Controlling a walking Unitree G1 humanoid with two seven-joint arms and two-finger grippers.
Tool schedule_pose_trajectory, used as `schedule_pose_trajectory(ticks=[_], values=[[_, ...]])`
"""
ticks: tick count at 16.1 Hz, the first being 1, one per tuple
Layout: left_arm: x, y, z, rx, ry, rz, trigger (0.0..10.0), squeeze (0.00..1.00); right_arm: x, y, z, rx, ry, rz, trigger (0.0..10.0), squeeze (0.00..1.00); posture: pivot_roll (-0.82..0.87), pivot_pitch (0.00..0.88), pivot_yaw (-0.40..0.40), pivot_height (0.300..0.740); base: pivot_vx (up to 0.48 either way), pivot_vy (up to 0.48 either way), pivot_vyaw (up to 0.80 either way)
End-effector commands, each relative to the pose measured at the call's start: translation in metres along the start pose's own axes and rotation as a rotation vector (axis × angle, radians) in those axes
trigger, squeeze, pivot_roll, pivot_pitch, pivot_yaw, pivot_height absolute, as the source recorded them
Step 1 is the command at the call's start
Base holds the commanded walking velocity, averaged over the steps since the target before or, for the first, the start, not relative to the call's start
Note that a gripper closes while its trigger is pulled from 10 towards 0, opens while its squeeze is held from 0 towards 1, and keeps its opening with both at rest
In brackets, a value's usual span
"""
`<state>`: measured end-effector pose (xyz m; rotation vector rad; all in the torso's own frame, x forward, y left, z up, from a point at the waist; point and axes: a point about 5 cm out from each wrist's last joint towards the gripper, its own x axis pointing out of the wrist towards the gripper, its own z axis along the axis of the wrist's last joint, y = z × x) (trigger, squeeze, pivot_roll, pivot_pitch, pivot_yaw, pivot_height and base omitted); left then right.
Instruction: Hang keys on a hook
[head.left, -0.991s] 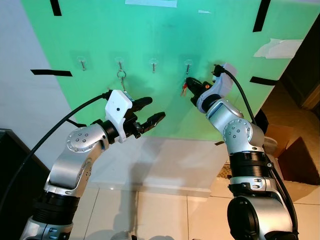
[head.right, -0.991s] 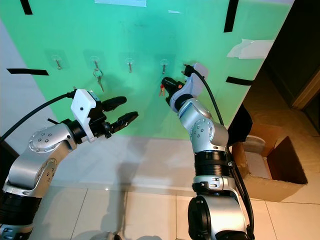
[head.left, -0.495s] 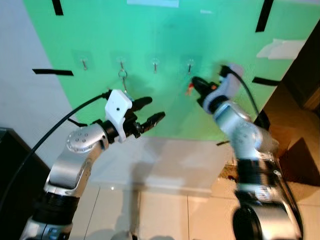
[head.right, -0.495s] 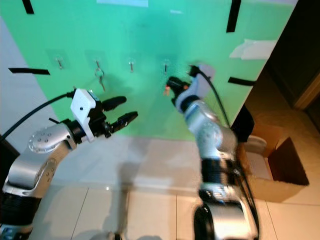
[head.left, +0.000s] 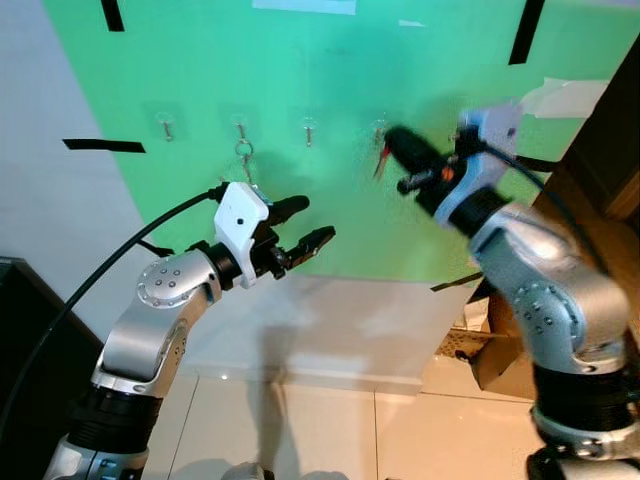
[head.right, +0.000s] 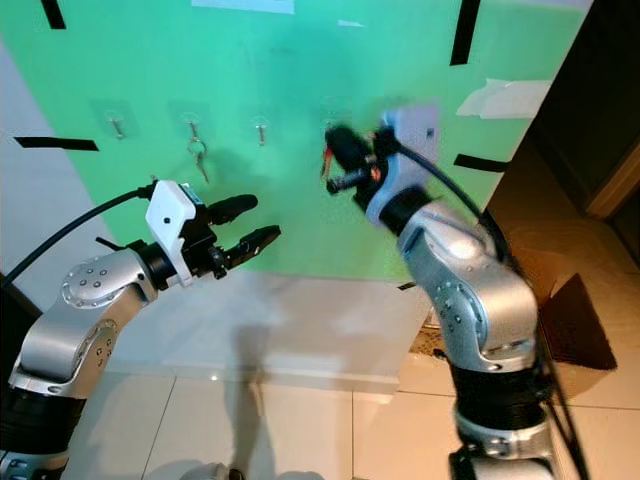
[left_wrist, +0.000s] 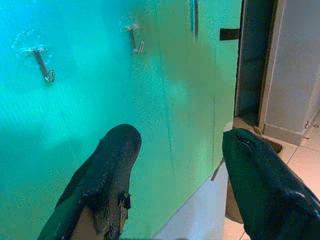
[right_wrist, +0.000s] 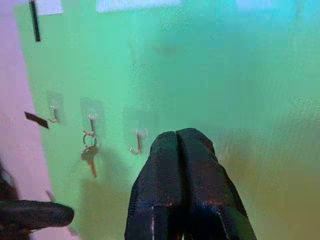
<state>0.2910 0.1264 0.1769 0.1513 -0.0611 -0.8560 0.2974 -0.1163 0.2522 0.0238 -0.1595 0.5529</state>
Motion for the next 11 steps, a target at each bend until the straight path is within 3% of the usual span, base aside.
schedule_pose_trajectory(ticks=[1,5,7,9,11], values=[[-0.001,-0.002,0.0,-0.002,0.007,-0.006,10.0,0.0,0.002,0.005,0.006,-0.043,0.012,0.014,10.0,0.0,-0.03,0.0,0.014,0.74,0.0,0.0,0.0],[0.001,-0.004,0.001,-0.01,0.006,-0.011,10.0,0.0,0.002,0.01,0.023,-0.06,-0.01,0.015,10.0,0.0,-0.04,0.0,0.017,0.74,0.0,0.0,0.0],[0.002,-0.005,0.001,-0.012,0.004,-0.016,10.0,0.0,0.005,0.007,0.018,-0.02,0.032,-0.044,10.0,0.0,-0.04,0.0,0.025,0.74,0.0,0.0,0.0],[0.002,-0.005,0.001,-0.012,0.007,-0.024,10.0,0.0,0.013,-0.004,-0.002,0.054,0.125,-0.167,10.0,0.0,-0.04,0.0,0.032,0.74,0.0,0.0,0.0],[0.003,-0.004,0.002,-0.008,0.007,-0.028,10.0,0.0,0.019,-0.005,-0.012,0.09,0.144,-0.179,10.0,0.0,-0.04,0.0,0.034,0.74,0.0,0.0,0.0]])
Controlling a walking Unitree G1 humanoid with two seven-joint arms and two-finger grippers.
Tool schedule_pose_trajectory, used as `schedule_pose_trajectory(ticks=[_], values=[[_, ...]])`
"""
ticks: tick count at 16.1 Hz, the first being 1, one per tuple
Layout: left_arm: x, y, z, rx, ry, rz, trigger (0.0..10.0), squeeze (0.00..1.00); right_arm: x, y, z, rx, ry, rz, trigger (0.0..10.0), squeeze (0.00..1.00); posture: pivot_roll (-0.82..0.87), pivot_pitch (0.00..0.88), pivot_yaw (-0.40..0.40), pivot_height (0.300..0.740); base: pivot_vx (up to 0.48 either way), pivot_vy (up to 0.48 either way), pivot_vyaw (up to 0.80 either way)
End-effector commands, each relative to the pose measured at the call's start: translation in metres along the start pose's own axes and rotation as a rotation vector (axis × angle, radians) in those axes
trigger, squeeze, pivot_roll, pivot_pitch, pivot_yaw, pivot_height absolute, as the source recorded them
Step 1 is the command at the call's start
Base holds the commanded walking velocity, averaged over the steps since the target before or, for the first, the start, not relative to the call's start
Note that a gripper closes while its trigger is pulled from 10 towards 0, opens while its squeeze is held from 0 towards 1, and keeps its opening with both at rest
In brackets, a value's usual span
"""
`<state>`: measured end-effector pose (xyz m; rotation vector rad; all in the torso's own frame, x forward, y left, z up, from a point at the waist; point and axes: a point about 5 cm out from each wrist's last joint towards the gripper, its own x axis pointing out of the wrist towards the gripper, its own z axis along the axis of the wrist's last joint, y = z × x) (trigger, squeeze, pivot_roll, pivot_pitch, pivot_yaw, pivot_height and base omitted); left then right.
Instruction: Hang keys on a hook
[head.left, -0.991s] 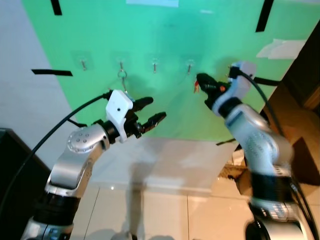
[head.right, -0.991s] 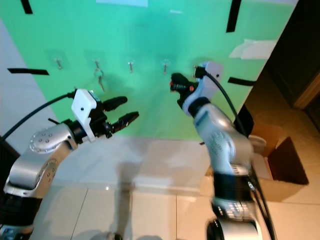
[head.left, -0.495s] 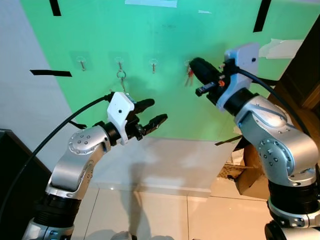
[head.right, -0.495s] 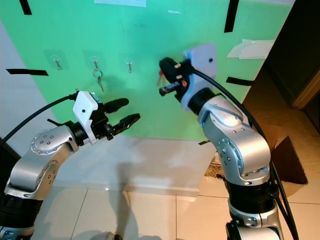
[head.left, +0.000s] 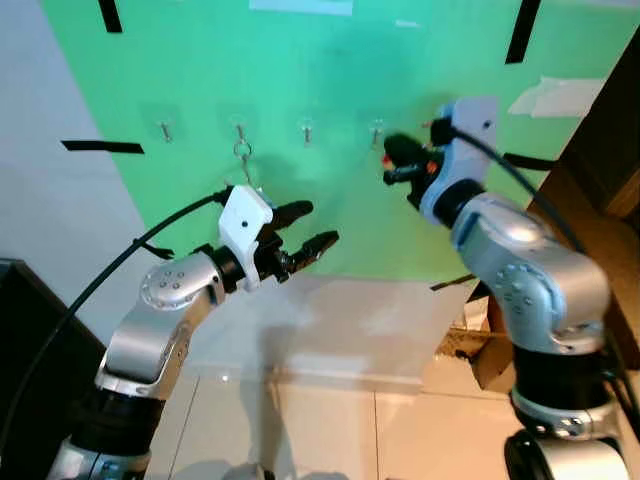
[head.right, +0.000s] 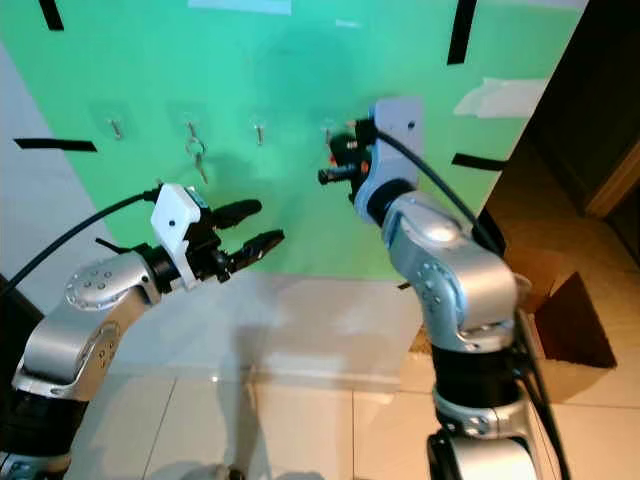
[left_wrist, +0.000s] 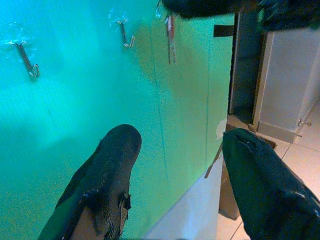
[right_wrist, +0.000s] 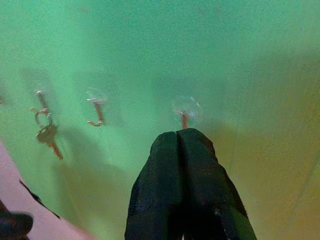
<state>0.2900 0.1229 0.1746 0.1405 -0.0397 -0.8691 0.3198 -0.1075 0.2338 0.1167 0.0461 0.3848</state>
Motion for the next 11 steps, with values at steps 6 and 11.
schedule_pose_trajectory(ticks=[6,11], values=[[0.0,0.003,0.008,0.018,-0.008,0.002,10.0,0.0,0.026,-0.003,-0.002,0.12,-0.011,-0.047,10.0,0.0,-0.01,0.0,0.015,0.74,0.0,0.0,0.0],[-0.003,0.002,0.007,0.015,-0.004,0.01,10.0,0.0,0.035,-0.01,-0.007,0.143,-0.009,-0.089,10.0,0.0,-0.01,0.0,0.004,0.74,0.0,0.0,0.0]])
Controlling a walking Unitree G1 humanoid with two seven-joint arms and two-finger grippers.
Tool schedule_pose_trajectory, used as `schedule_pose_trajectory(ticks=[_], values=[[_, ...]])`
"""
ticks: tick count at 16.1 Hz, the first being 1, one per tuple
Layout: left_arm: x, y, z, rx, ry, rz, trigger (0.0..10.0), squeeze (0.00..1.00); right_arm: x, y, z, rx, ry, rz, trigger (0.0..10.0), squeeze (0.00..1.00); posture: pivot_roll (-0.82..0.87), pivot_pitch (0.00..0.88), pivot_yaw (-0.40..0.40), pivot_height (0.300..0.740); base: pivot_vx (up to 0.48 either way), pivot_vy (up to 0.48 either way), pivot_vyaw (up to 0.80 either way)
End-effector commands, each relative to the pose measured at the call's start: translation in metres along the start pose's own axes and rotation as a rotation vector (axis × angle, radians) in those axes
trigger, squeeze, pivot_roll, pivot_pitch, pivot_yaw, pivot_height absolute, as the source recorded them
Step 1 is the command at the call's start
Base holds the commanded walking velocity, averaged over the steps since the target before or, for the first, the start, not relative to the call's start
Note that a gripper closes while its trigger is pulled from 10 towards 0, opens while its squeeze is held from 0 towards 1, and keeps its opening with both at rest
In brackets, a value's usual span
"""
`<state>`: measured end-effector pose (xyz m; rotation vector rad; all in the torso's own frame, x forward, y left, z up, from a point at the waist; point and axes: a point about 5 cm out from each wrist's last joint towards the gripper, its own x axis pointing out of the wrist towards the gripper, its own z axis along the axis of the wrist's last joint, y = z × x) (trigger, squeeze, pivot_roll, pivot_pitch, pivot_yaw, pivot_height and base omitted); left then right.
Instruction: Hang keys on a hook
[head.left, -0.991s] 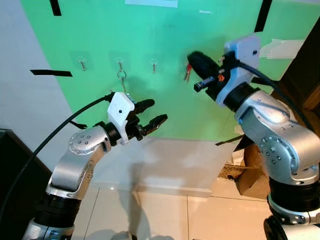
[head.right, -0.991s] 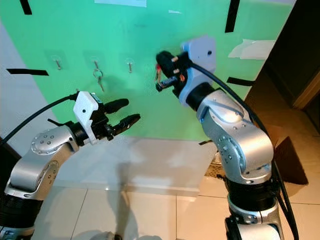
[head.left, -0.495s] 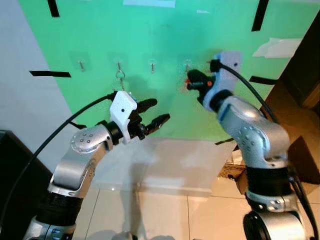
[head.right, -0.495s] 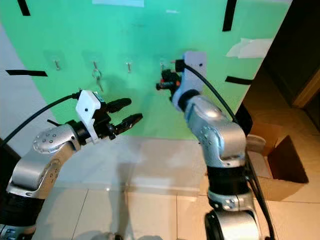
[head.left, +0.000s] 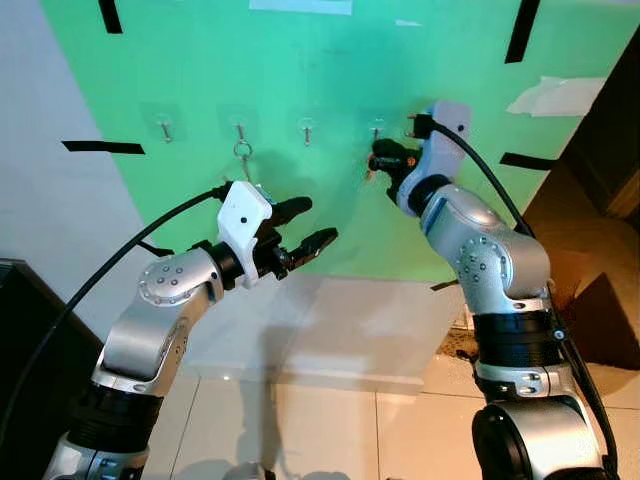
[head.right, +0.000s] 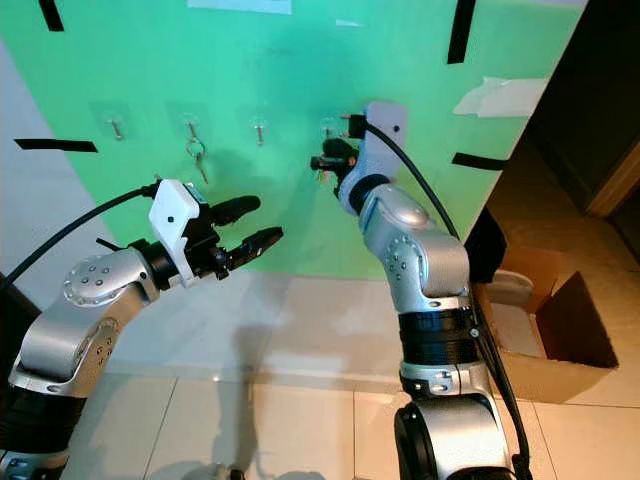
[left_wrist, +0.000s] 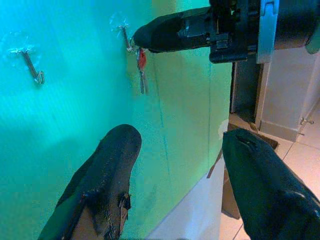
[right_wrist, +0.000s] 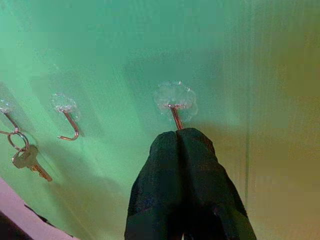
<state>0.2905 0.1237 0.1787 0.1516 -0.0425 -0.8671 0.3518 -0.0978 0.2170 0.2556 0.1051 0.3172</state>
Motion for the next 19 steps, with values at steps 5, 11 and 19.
schedule_pose_trajectory(ticks=[5,11,19], values=[[-0.003,0.001,0.003,0.002,-0.005,0.01,10.0,0.0,0.006,-0.01,0.011,0.011,-0.057,-0.055,10.0,0.0,-0.01,0.0,0.004,0.74,0.0,0.0,0.0],[-0.002,0.0,0.003,0.003,-0.003,0.005,10.0,0.0,0.008,-0.011,0.012,-0.004,-0.059,-0.073,10.0,0.0,-0.01,0.0,0.009,0.74,0.0,0.0,0.0],[-0.002,0.0,0.003,0.004,-0.001,0.003,10.0,0.0,0.013,-0.018,-0.007,0.015,0.068,-0.176,10.0,0.0,0.0,0.0,0.004,0.74,0.0,0.0,0.0]])
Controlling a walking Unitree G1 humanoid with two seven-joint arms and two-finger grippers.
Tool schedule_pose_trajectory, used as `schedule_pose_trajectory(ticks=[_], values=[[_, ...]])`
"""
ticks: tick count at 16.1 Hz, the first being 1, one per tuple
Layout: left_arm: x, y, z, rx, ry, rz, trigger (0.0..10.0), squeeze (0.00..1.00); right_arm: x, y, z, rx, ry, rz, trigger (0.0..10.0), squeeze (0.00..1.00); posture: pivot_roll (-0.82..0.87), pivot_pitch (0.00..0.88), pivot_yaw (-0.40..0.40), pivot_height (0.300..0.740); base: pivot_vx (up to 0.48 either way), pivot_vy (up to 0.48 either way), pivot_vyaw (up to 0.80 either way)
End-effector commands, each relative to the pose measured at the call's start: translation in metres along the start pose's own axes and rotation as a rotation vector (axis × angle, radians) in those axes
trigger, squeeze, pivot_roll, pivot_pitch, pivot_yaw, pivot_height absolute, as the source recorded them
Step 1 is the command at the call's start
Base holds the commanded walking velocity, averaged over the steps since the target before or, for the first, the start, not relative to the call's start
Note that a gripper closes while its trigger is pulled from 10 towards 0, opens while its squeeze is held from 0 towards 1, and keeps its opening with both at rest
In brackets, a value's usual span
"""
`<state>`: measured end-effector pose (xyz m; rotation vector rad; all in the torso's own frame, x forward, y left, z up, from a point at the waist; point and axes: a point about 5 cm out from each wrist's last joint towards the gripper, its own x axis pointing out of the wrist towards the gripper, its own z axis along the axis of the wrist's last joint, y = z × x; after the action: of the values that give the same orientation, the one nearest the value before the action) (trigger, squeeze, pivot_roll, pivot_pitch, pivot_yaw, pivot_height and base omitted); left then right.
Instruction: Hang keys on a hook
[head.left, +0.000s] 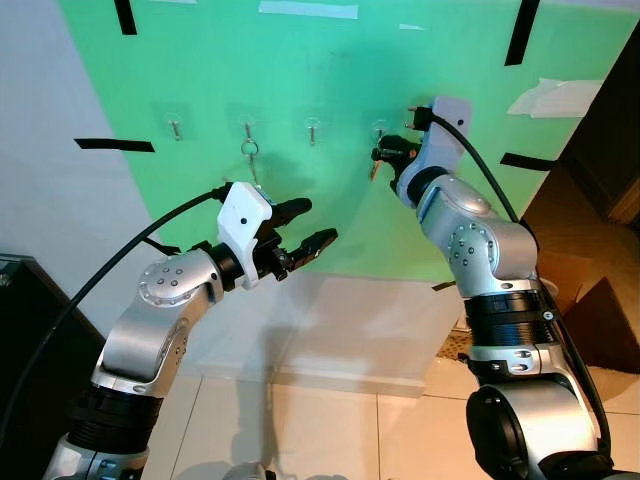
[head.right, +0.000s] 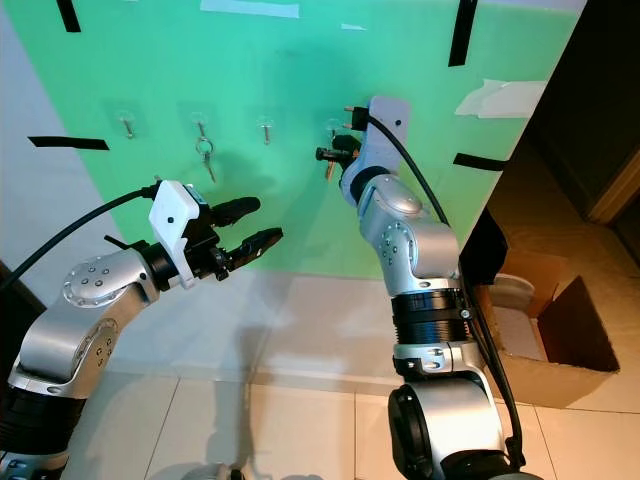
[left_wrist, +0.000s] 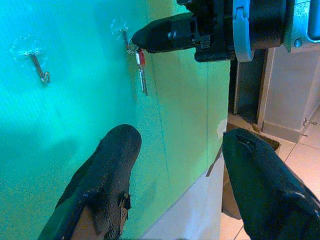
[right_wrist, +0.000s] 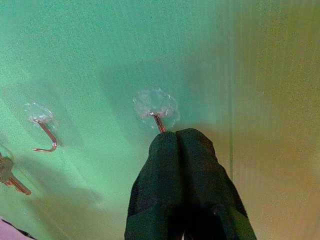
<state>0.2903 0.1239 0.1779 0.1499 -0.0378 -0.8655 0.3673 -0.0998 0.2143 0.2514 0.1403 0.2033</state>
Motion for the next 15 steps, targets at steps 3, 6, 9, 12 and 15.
schedule_pose_trajectory(ticks=[3,6,9,12,15], values=[[-0.002,0.0,0.004,0.008,-0.004,0.002,10.0,0.0,0.0,-0.014,-0.012,0.055,0.084,-0.097,10.0,0.0,0.0,0.0,0.003,0.74,0.0,0.0,0.0],[-0.002,0.0,0.004,0.008,-0.006,0.001,10.0,0.0,-0.001,-0.015,-0.011,0.116,0.094,-0.11,10.0,0.0,0.0,0.0,0.003,0.74,0.0,0.0,0.0],[-0.002,0.0,0.003,0.009,-0.005,-0.002,10.0,0.0,-0.002,-0.02,-0.02,0.256,0.133,-0.143,10.0,0.0,0.0,0.0,0.002,0.74,0.0,0.0,0.0],[-0.003,0.0,0.003,0.01,-0.003,-0.003,10.0,0.0,-0.005,-0.024,-0.027,0.308,0.165,-0.167,10.0,0.0,0.0,0.0,0.001,0.74,0.0,0.0,0.0],[-0.002,0.0,0.004,0.012,-0.004,-0.006,10.0,0.0,-0.006,-0.019,-0.031,0.379,0.188,-0.147,10.0,0.0,0.0,0.0,0.004,0.74,0.0,0.0,0.0]])
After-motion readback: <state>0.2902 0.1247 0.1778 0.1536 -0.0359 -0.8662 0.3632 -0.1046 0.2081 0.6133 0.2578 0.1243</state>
